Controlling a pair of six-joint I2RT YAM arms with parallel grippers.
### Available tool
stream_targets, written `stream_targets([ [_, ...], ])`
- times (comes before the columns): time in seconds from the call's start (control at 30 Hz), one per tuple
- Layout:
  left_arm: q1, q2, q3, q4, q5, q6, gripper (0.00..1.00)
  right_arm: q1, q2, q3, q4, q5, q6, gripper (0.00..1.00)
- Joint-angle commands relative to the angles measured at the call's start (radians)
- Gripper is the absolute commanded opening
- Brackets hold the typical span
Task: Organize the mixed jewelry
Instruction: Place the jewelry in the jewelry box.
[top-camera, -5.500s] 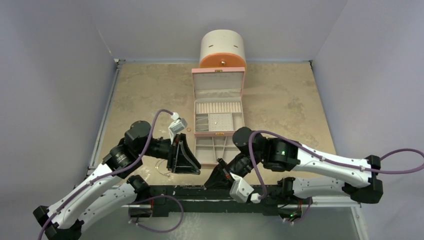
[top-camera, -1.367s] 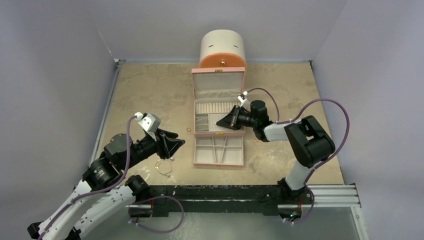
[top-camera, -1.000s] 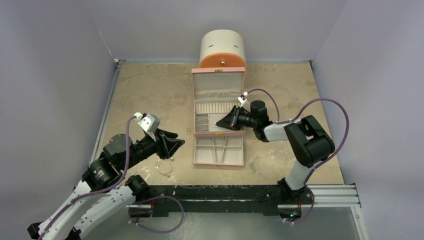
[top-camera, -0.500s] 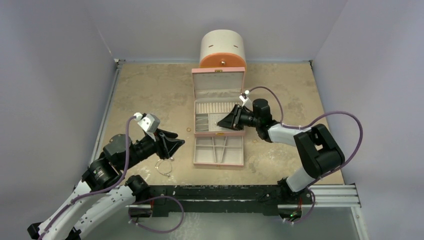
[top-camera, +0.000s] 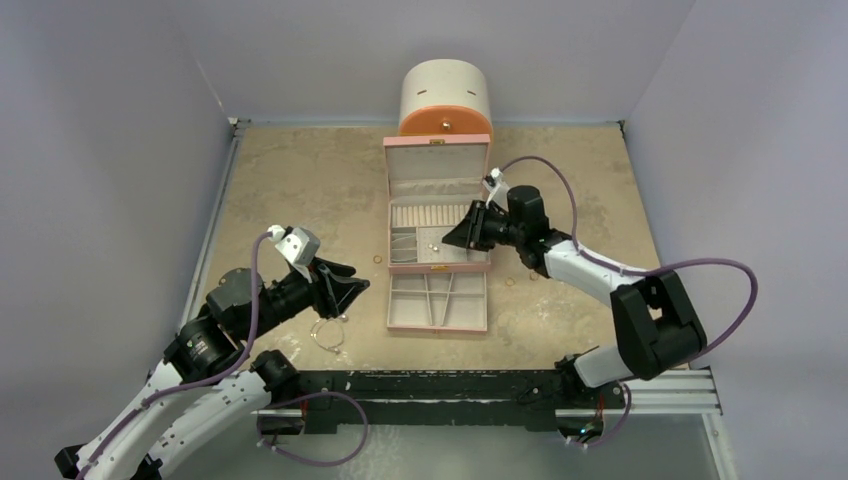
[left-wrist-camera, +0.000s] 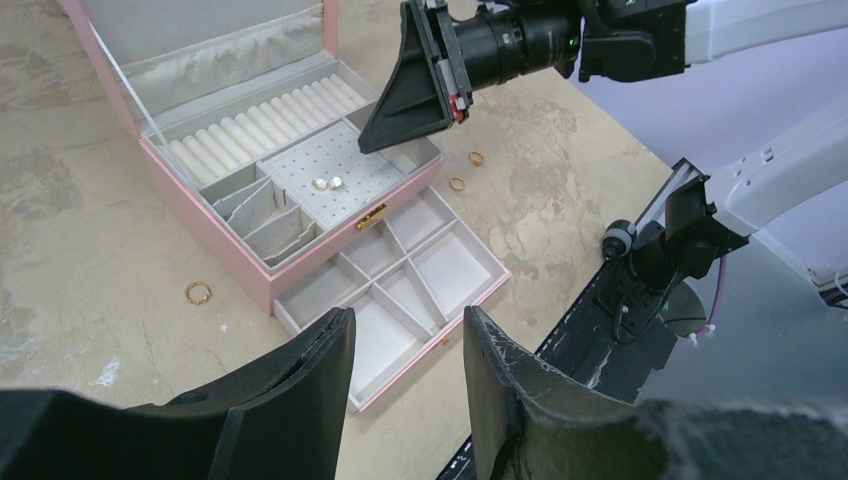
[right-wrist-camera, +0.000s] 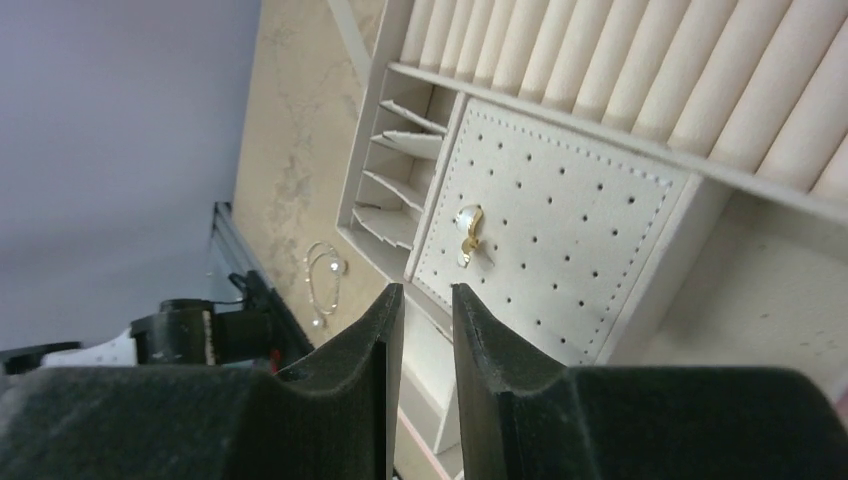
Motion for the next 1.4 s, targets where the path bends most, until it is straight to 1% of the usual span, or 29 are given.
stream_targets([
  [0.0, -0.003, 0.000, -0.002, 0.047, -0.008, 0.019, 0.43, 0.014, -0.070, 0.114, -0.183, 0.112, -0.286, 0.28],
  [0.1, -0.004, 0.002, -0.002, 0.047, -0.007, 0.019, 0.43, 0.026, -0.106, 0.132, -0.218, 0.118, -0.472, 0.34],
  [0.3, -0.003, 0.010, -0.001, 0.048, 0.000, 0.022, 0.43, 0.121, -0.144, 0.195, -0.338, 0.108, -0.883, 0.34],
  [0.47, -0.001, 0.006, -0.001, 0.048, 0.000, 0.022, 0.43, 0.191, -0.111, 0.284, -0.462, 0.150, -1.107, 0.36],
  [0.57, -0.001, 0.001, -0.001, 0.048, -0.002, 0.022, 0.43, 0.208, -0.074, 0.335, -0.524, 0.208, -1.169, 0.36],
  [0.7, -0.002, -0.002, -0.002, 0.046, -0.001, 0.023, 0.44, 0.226, -0.019, 0.388, -0.591, 0.257, -1.194, 0.35],
  [0.87, -0.001, -0.001, -0.002, 0.045, -0.003, 0.023, 0.44, 0.255, 0.074, 0.468, -0.648, 0.360, -1.108, 0.32],
  [0.97, -0.001, 0.000, -0.001, 0.046, -0.005, 0.023, 0.44, 0.284, 0.112, 0.473, -0.634, 0.437, -1.070, 0.32],
  [1.07, -0.001, 0.003, -0.002, 0.045, -0.004, 0.023, 0.44, 0.297, 0.145, 0.485, -0.628, 0.475, -1.020, 0.32],
  [1.23, -0.001, 0.003, -0.002, 0.047, -0.004, 0.025, 0.44, 0.304, 0.169, 0.494, -0.602, 0.493, -0.936, 0.32],
  [1.37, -0.001, 0.003, -0.003, 0.046, -0.001, 0.025, 0.43, 0.321, 0.181, 0.491, -0.582, 0.502, -0.906, 0.32],
])
